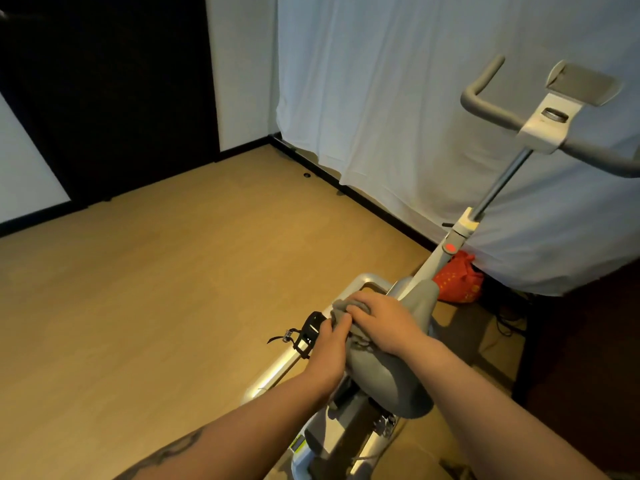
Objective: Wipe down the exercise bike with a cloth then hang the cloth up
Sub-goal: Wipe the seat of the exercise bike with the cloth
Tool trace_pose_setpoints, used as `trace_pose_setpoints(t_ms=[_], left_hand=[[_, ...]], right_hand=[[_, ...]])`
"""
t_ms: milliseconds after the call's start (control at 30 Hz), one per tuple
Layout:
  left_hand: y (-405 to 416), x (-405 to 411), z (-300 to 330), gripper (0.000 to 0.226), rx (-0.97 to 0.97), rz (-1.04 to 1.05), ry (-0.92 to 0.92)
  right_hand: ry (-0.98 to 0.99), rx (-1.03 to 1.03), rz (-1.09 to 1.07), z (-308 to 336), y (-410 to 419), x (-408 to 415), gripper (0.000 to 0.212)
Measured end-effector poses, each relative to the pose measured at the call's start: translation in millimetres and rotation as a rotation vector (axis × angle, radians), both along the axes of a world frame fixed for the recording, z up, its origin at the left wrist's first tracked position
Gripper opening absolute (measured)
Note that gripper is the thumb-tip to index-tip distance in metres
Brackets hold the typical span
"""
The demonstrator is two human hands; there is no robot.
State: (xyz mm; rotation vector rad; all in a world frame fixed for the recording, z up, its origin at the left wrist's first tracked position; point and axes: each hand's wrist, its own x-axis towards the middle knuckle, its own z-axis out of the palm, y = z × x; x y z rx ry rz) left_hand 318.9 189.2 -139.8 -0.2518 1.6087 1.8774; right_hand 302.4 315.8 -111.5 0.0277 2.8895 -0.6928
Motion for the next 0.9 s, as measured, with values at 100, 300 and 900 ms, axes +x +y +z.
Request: trace_pose_setpoints(t_ms=[100, 300, 900], left_hand=[[-7, -3, -2, 0.046, -0.037, -0.071, 0.030], [-18, -11, 2, 0.039, 0.019, -0.184, 0.015], [-36, -17, -6, 0.050, 0.131, -0.324, 0.041]], right_hand=[[0.081, 0.102, 0.057, -4, -12, 11, 0.027], [0.013, 0.037, -0.140, -4, 16, 0, 0.022], [0.134, 0.031, -0.143, 5, -1, 28, 0.025]])
